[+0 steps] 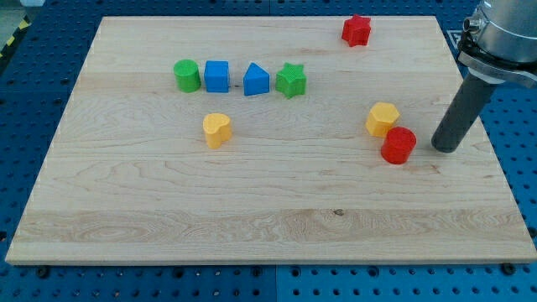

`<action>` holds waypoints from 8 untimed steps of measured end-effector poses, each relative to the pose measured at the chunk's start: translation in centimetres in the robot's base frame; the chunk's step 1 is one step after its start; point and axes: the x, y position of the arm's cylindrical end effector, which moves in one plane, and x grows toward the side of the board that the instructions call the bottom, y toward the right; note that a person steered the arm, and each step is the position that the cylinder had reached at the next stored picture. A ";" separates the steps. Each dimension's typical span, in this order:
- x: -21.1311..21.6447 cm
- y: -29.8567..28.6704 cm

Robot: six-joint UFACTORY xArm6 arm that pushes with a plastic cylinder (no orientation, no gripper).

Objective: Move the red circle toward the yellow heart

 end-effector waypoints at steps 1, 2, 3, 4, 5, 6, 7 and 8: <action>0.1 -0.1; 0.1 -0.8; 0.1 -1.9; 0.1 -3.9; 0.1 -6.5; 0.1 -8.6; 0.7 -10.6; 2.4 -11.4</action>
